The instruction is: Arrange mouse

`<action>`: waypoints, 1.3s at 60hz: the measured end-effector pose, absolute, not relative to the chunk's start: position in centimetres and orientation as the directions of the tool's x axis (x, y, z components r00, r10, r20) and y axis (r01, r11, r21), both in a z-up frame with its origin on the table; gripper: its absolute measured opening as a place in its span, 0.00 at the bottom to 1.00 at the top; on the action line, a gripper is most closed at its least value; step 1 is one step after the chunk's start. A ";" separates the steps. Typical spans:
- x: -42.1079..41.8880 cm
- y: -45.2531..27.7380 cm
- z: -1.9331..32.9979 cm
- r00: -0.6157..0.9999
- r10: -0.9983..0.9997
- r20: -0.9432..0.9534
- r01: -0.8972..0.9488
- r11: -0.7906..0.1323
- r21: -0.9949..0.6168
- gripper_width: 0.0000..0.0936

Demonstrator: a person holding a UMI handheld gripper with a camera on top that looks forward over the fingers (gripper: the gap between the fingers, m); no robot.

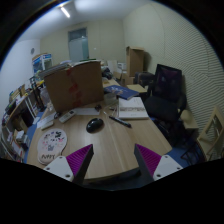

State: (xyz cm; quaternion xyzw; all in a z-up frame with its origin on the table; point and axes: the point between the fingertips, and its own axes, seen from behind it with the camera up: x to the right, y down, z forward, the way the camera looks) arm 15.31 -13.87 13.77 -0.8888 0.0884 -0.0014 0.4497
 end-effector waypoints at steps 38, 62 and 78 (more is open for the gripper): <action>6.5 5.2 -1.1 0.972 0.208 -0.111 0.047 -0.634 -0.772 0.91; 4.1 14.9 -1.4 0.986 0.164 -0.019 0.079 -0.569 -0.819 0.87; 4.0 15.5 -1.6 0.995 0.073 -0.067 -0.008 -0.614 -0.789 0.45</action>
